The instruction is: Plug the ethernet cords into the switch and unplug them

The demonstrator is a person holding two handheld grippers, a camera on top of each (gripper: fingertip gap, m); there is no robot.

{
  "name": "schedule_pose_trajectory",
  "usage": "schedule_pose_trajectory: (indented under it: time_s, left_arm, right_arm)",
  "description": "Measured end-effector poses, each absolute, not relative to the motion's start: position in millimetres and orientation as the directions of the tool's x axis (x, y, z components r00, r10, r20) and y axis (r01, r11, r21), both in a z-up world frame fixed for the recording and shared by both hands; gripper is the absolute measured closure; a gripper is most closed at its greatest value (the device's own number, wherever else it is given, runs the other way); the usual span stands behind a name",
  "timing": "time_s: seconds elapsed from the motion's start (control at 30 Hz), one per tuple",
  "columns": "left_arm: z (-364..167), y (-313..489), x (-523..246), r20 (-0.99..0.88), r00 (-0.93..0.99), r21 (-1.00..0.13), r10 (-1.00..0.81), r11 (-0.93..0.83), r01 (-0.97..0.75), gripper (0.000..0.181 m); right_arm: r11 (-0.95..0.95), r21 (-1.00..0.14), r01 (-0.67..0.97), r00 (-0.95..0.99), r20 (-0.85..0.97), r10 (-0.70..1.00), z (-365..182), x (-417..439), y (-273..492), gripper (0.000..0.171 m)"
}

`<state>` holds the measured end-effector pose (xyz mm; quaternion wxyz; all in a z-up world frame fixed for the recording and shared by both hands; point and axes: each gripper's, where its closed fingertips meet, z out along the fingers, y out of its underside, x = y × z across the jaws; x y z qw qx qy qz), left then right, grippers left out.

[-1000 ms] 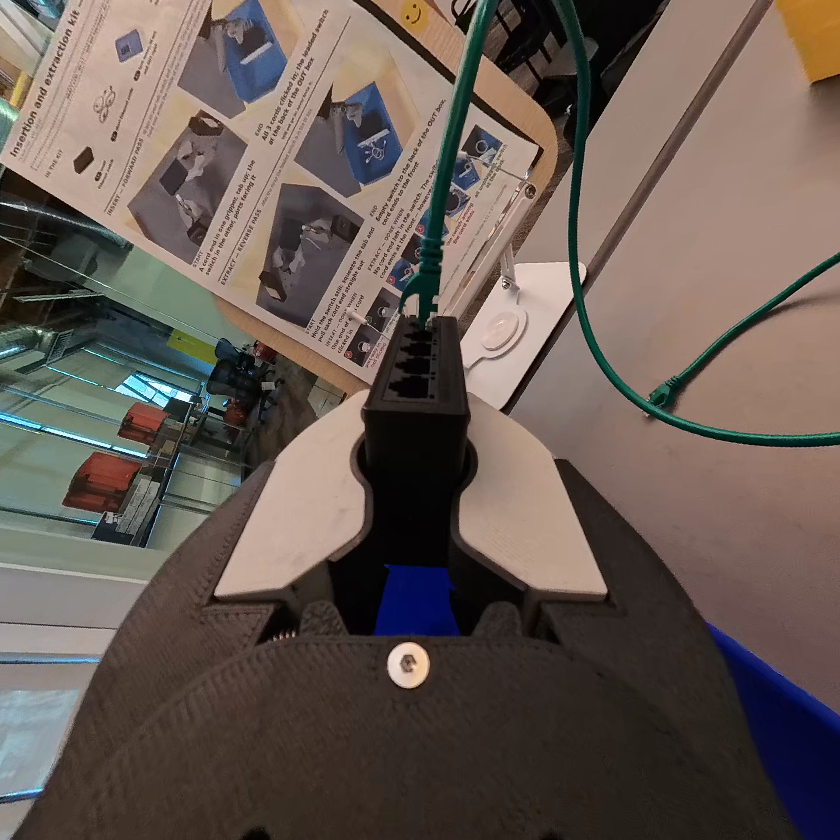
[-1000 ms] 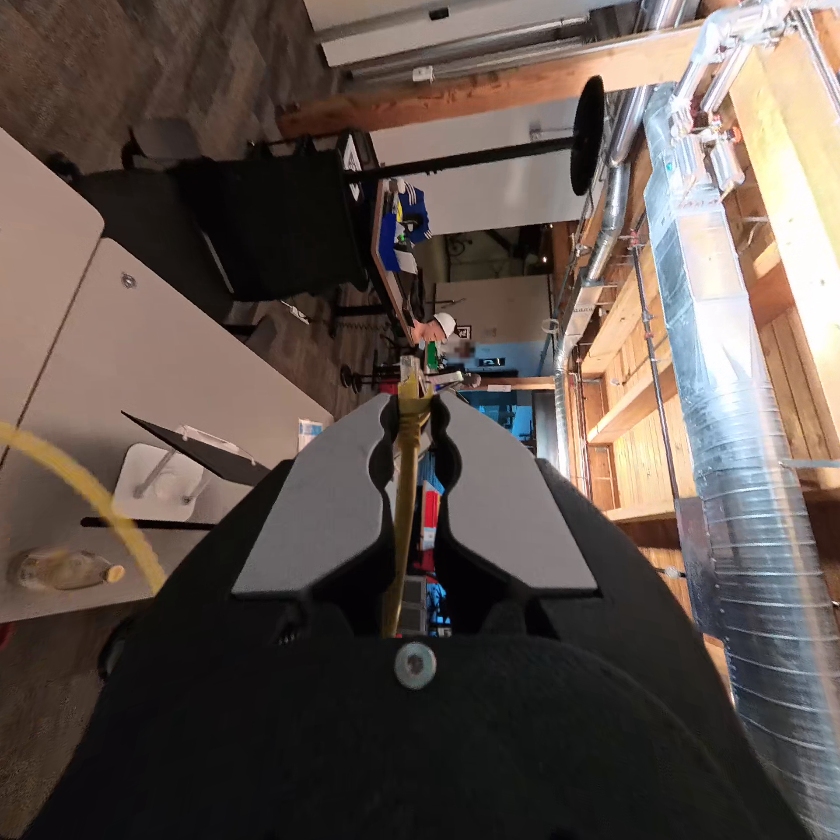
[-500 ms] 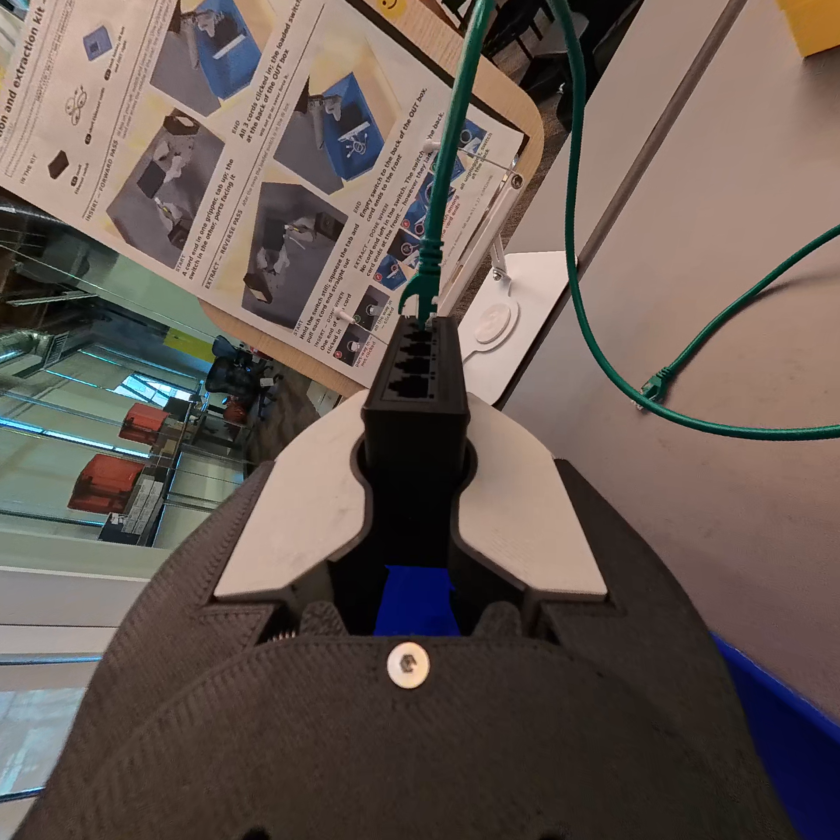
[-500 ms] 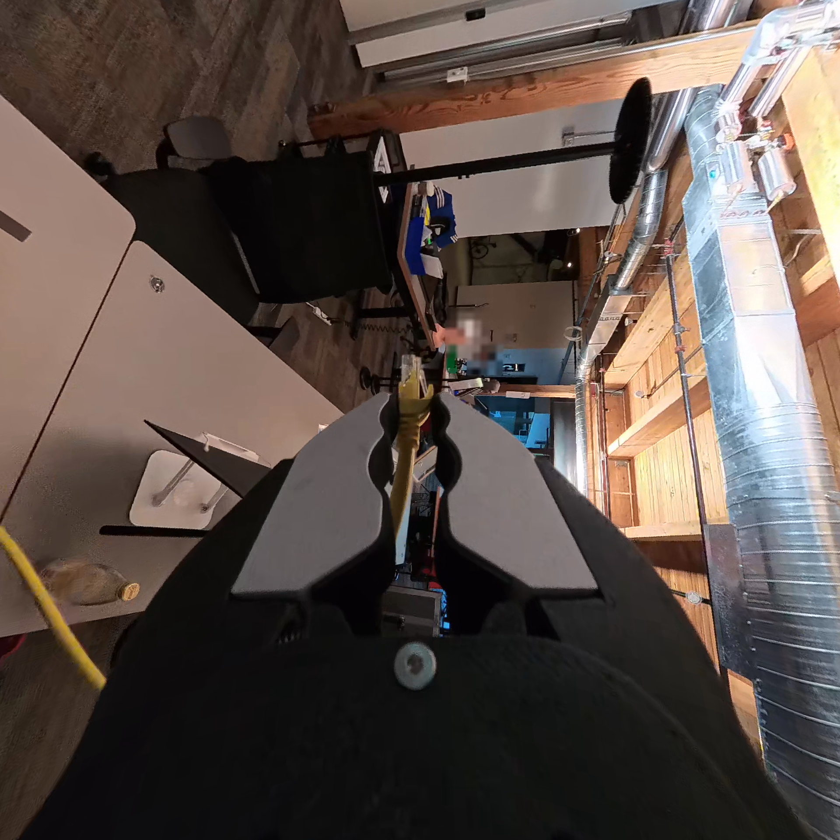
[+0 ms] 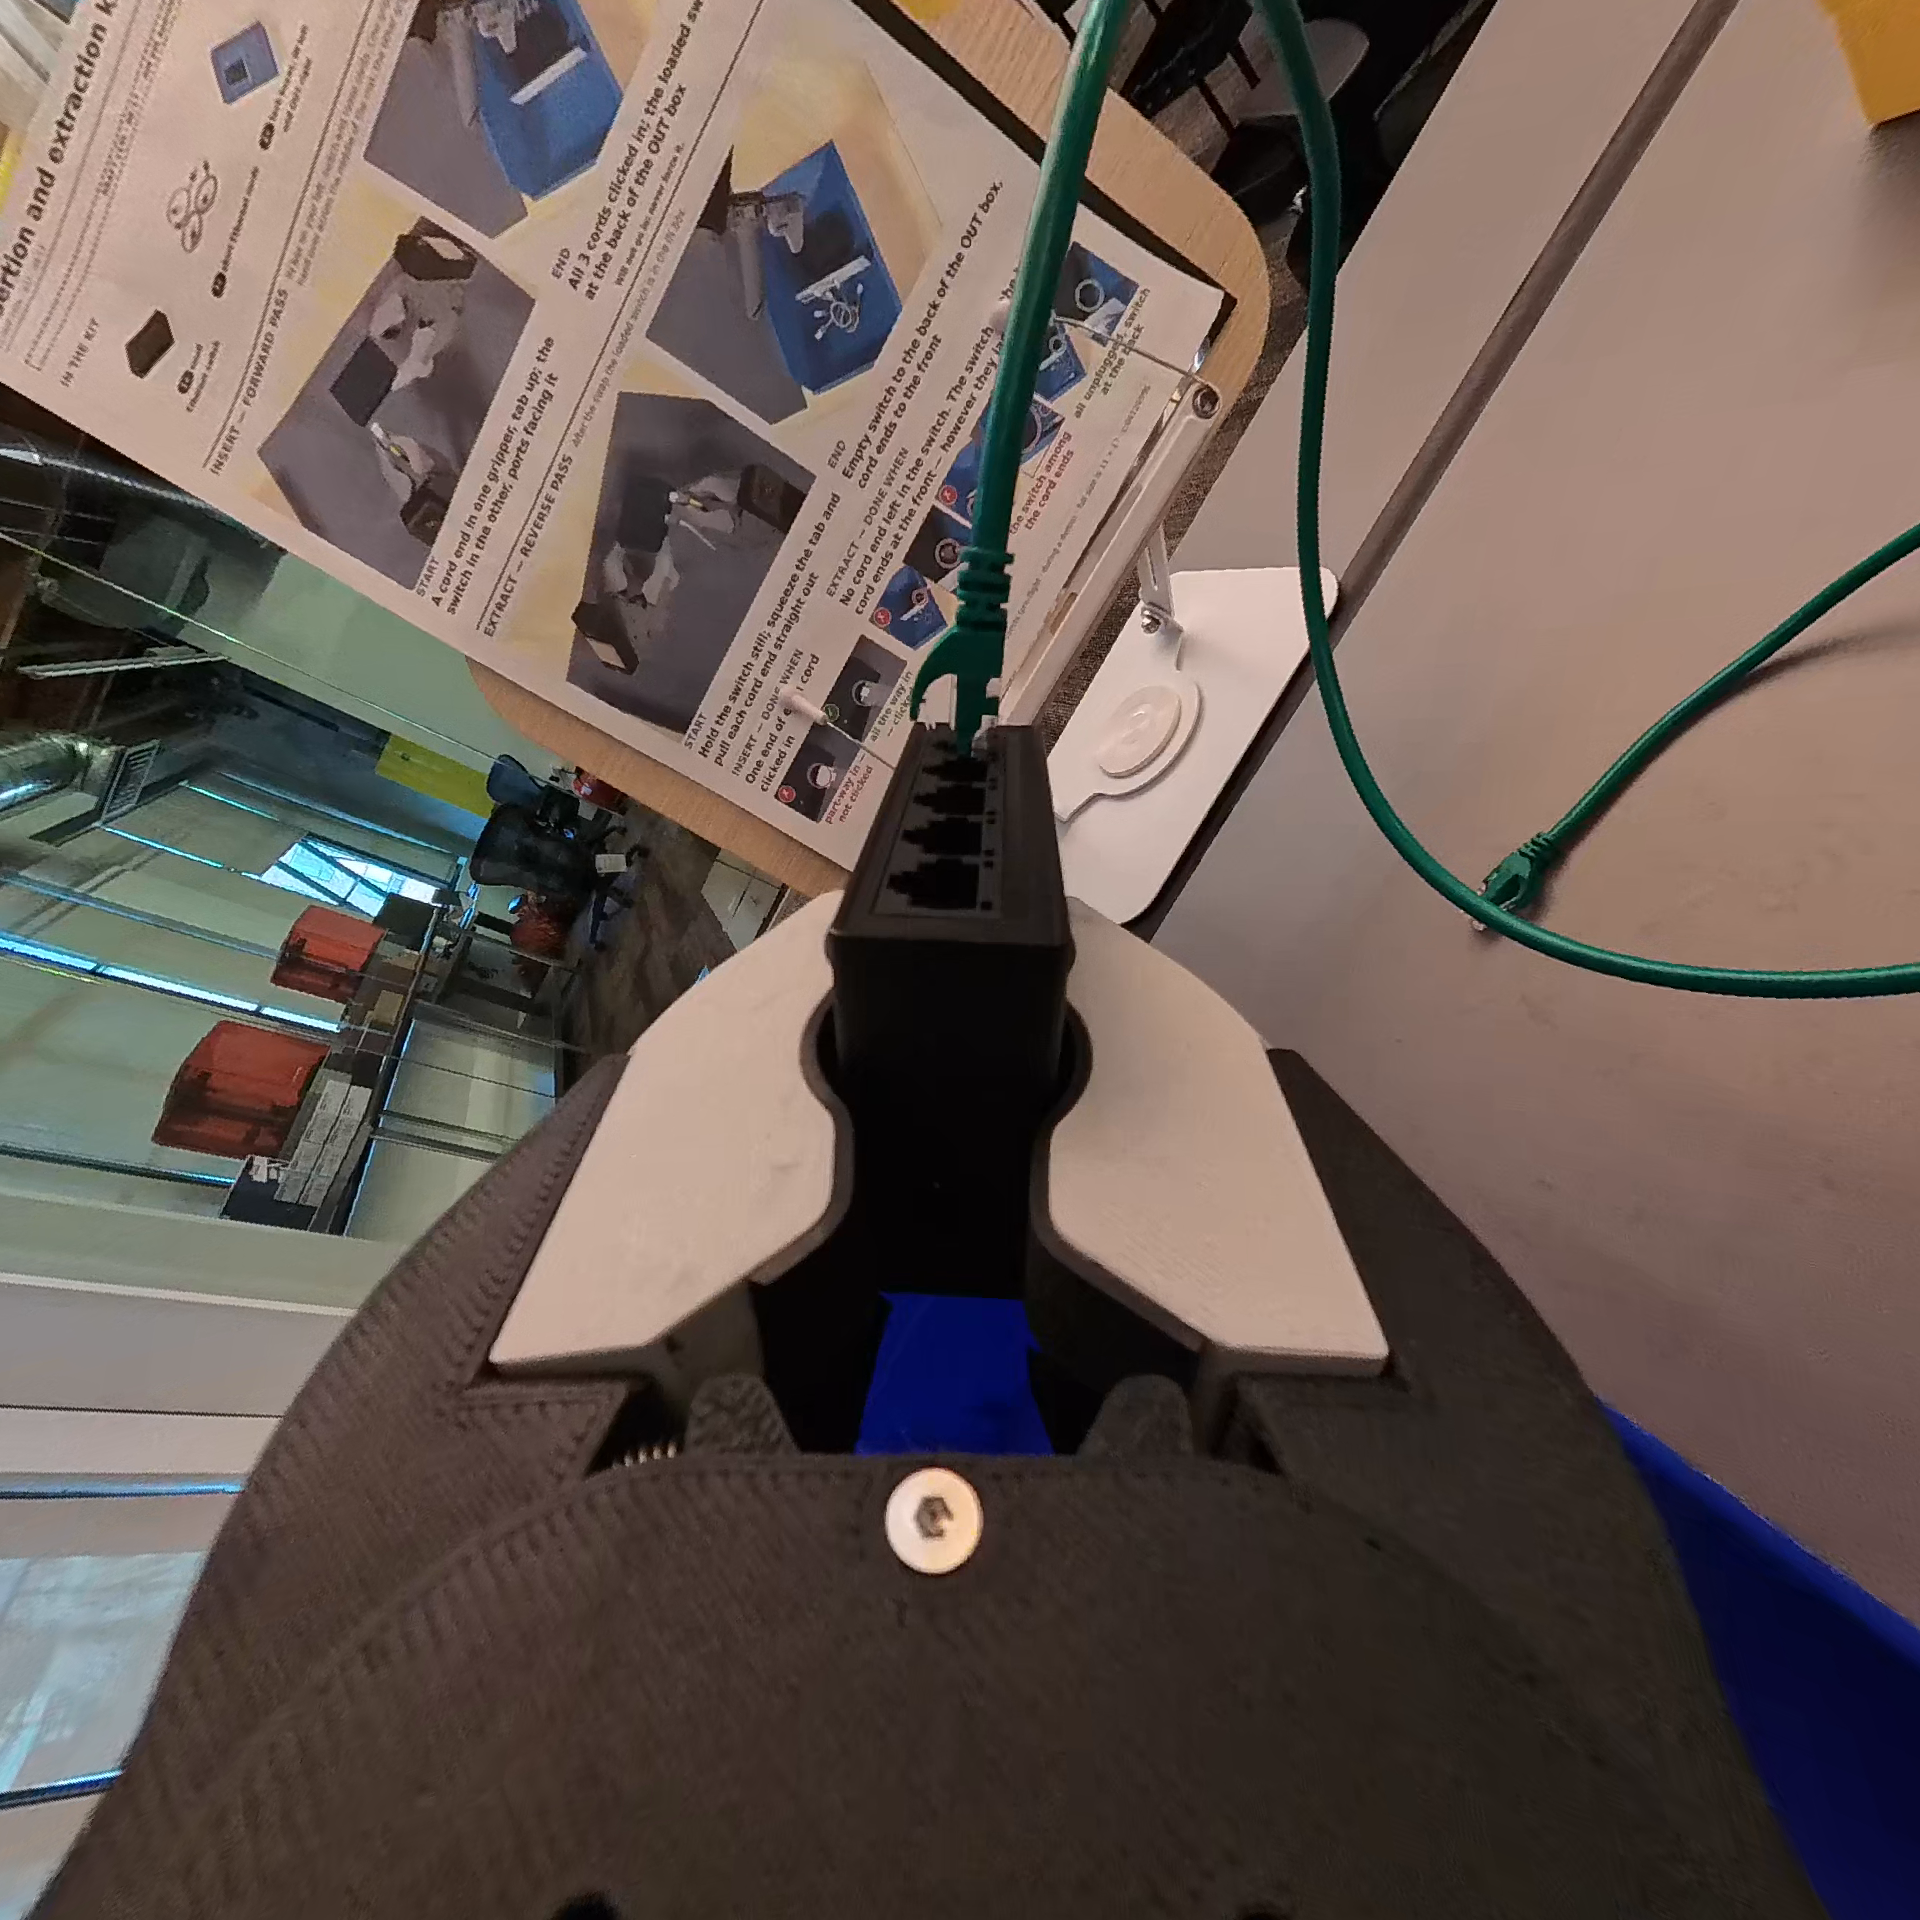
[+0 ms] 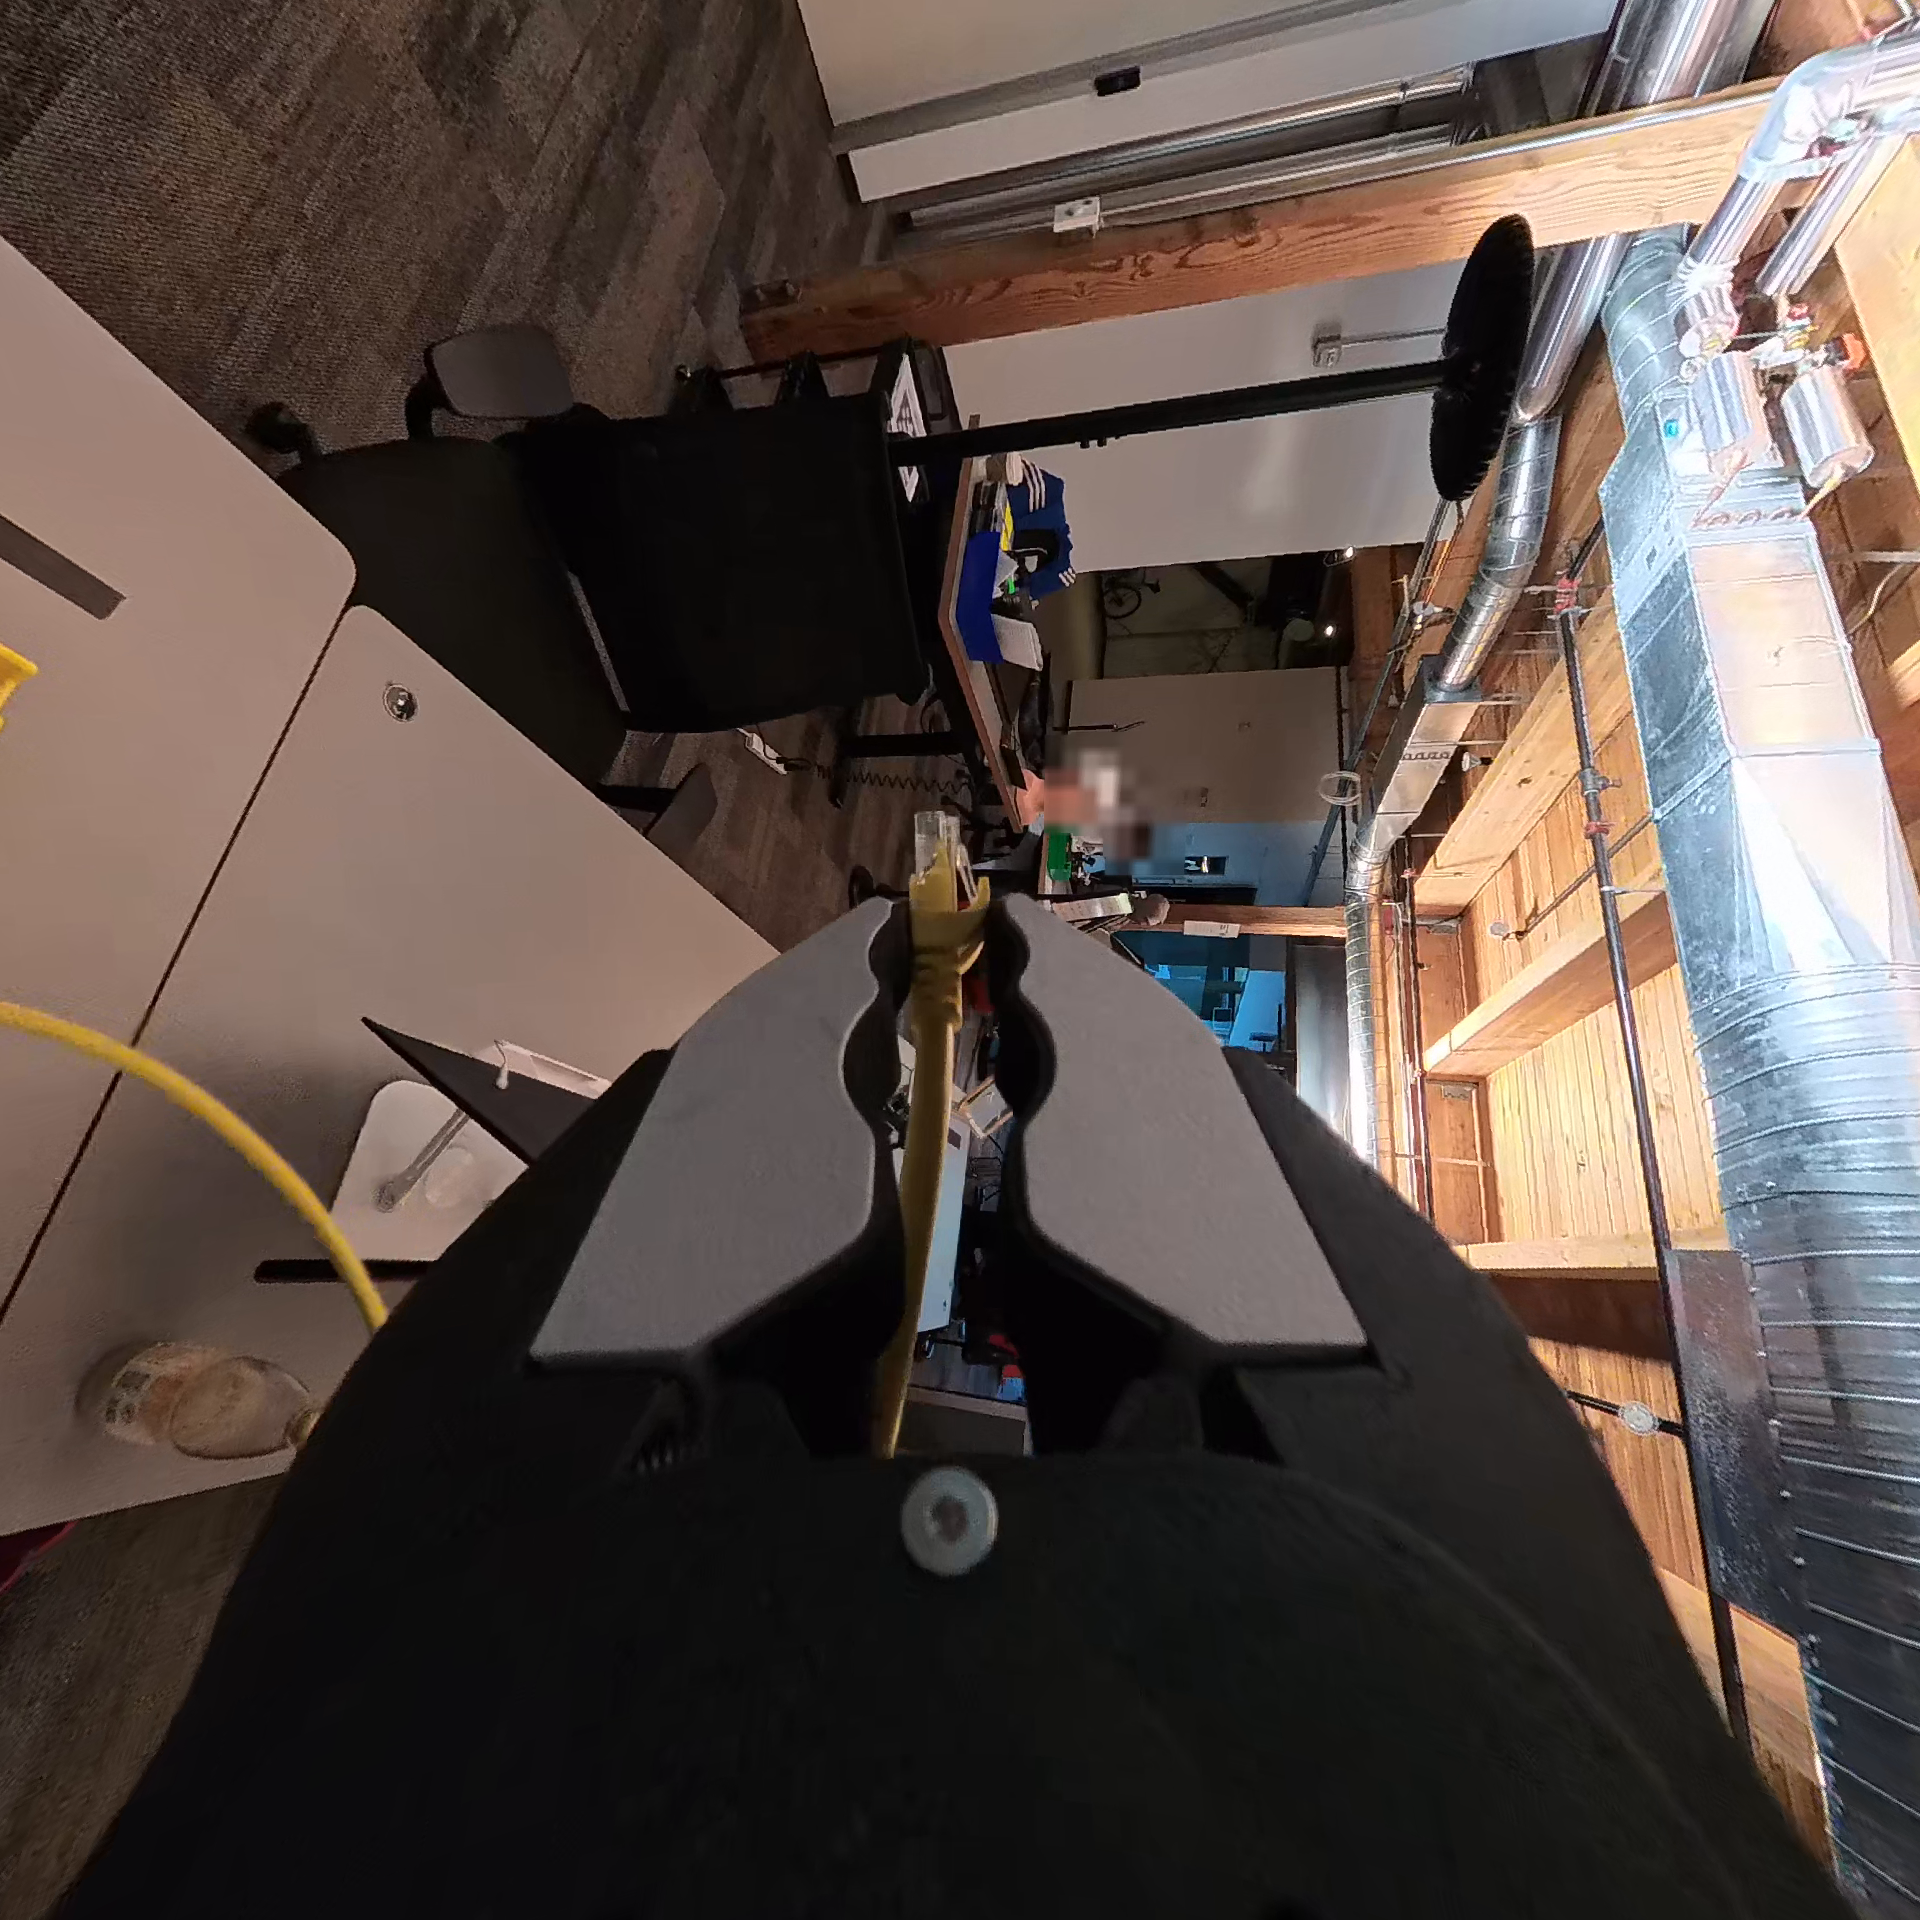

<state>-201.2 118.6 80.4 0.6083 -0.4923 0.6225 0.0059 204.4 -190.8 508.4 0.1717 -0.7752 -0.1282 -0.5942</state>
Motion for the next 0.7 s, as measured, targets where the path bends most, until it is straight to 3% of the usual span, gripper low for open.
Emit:
schedule_pose_trajectory:
  time_s: [0.3,0.7]
  left_arm:
    - [81,119,-202,-0.764,0.224,-0.591,-0.606,0.514,-0.622,0.151]
    - [82,116,-202,-0.763,0.223,-0.592,-0.607,0.517,-0.618,0.151]
  right_arm:
    - [-0.893,-0.121,0.434,0.326,0.945,0.030,464,220,-168,0.156]
    - [-0.871,-0.106,0.480,0.472,0.868,0.155,349,235,-126,0.155]
